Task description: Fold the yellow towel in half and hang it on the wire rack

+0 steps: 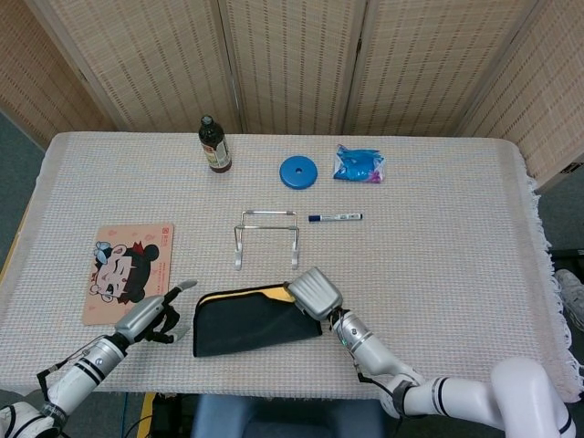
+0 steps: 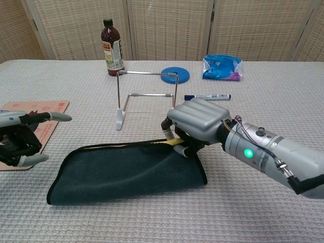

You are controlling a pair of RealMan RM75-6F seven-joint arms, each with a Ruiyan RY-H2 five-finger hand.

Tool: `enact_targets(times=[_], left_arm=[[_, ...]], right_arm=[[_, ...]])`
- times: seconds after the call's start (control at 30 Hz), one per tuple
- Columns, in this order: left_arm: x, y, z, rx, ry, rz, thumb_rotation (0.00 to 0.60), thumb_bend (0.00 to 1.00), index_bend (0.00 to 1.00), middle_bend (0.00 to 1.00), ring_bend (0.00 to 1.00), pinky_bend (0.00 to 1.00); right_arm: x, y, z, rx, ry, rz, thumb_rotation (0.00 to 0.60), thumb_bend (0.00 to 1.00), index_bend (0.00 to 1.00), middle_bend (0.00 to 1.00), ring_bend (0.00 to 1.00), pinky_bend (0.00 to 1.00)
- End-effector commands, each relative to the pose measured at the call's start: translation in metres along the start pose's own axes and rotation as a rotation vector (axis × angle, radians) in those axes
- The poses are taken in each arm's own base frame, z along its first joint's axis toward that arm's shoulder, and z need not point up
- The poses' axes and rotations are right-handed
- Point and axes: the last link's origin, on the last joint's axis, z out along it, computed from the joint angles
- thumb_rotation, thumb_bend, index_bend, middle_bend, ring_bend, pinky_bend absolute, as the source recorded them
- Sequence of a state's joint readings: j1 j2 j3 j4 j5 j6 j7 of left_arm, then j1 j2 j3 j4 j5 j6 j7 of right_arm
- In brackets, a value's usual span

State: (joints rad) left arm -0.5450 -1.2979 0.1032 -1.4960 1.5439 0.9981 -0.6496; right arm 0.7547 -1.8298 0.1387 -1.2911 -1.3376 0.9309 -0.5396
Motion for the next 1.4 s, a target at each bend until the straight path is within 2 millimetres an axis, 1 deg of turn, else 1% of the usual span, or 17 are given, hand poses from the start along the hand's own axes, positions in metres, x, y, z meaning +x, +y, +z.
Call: enact_targets(times=[0.03,0.4,0.47,0.53,0.6,0.63,0.7,0.77,0.83,0.9,1.0,1.07,1.13,1.23,1.3,1.4], left_arm=[[0.0,0.001,-0.004,-0.002,0.0,0.005,0.6,0.42,0.0,0.91,0.73,0.92],[0.001,0.002,-0.009,-0.006,-0.003,0.01,0.6,0.42,0.0,0.91,0.73,0.92],[0.001,0.002,-0.009,-0.005,-0.002,0.009,0.6,0.42,0.0,0.91,0.73,0.92],[0.001,0.002,-0.01,-0.005,-0.003,0.009,0.6,0.42,0.0,0.91,0.73,0.92],[0.001,0.002,-0.011,-0.003,-0.005,0.01,0.6,0.42,0.0,0.91,0.73,0.92],[0.001,0.001,-0.011,-0.003,-0.004,0.01,0.6,0.42,0.0,0.91,0.73,0.92],[0.001,0.001,-0.011,-0.002,-0.003,0.01,0.6,0.42,0.0,0.91,0.73,0.92],[0.002,0.001,-0.012,-0.002,0.001,0.01,0.6,0.42,0.0,0.91,0.73,0.92],[0.003,0.002,-0.012,-0.004,0.004,0.011,0.6,0.42,0.0,0.91,0.73,0.92],[0.004,0.003,-0.013,-0.006,0.007,0.013,0.6,0.42,0.0,0.91,0.73,0.92],[0.005,0.004,-0.014,-0.009,0.012,0.015,0.6,0.42,0.0,0.91,0.73,0.92],[0.006,0.005,-0.015,-0.01,0.014,0.017,0.6,0.42,0.0,0.91,0.73,0.92],[0.007,0.005,-0.016,-0.011,0.016,0.017,0.6,0.42,0.0,0.91,0.73,0.92],[0.008,0.006,-0.018,-0.012,0.02,0.017,0.6,0.42,0.0,0.91,0.73,0.92],[0.008,0.006,-0.018,-0.011,0.021,0.017,0.6,0.42,0.0,0.91,0.73,0.92],[0.008,0.007,-0.019,-0.008,0.021,0.019,0.6,0.42,0.0,0.91,0.73,0.92]], right_arm=[[-0.001,0.001,0.006,-0.013,0.0,-0.003,0.6,0.53,0.66,0.82,0.96,1.0],[-0.005,0.004,0.019,-0.047,-0.005,-0.003,0.6,0.53,0.65,0.82,0.96,1.0],[-0.006,0.004,0.02,-0.051,-0.007,-0.003,0.6,0.52,0.61,0.82,0.96,1.0],[-0.007,0.005,0.02,-0.055,-0.012,0.002,0.6,0.51,0.54,0.82,0.96,1.0],[-0.007,0.005,0.02,-0.056,-0.02,0.011,0.6,0.51,0.39,0.81,0.96,1.0],[-0.008,0.006,0.02,-0.056,-0.022,0.011,0.6,0.5,0.34,0.81,0.96,1.0],[-0.007,0.007,0.019,-0.058,-0.025,0.011,0.6,0.5,0.21,0.8,0.96,1.0],[-0.006,0.009,0.018,-0.062,-0.02,0.018,0.6,0.49,0.11,0.79,0.96,1.0],[-0.003,0.01,0.017,-0.061,-0.015,0.029,0.6,0.49,0.06,0.79,0.96,1.0],[0.001,0.011,0.015,-0.055,-0.003,0.032,0.6,0.49,0.05,0.79,0.96,1.0],[0.009,0.015,0.008,-0.039,0.023,0.025,0.6,0.49,0.05,0.79,0.96,1.0],[0.014,0.02,0.001,-0.011,0.043,0.01,0.6,0.48,0.08,0.79,0.96,1.0],[0.017,0.023,-0.006,0.033,0.055,-0.02,0.6,0.44,0.17,0.79,0.96,1.0],[0.018,0.03,-0.018,0.113,0.065,-0.101,0.6,0.3,0.35,0.8,0.96,1.0],[0.016,0.036,-0.024,0.158,0.066,-0.155,0.6,0.21,0.43,0.81,0.96,1.0],[0.014,0.041,-0.028,0.213,0.067,-0.212,0.6,0.16,0.49,0.82,0.97,1.0]])
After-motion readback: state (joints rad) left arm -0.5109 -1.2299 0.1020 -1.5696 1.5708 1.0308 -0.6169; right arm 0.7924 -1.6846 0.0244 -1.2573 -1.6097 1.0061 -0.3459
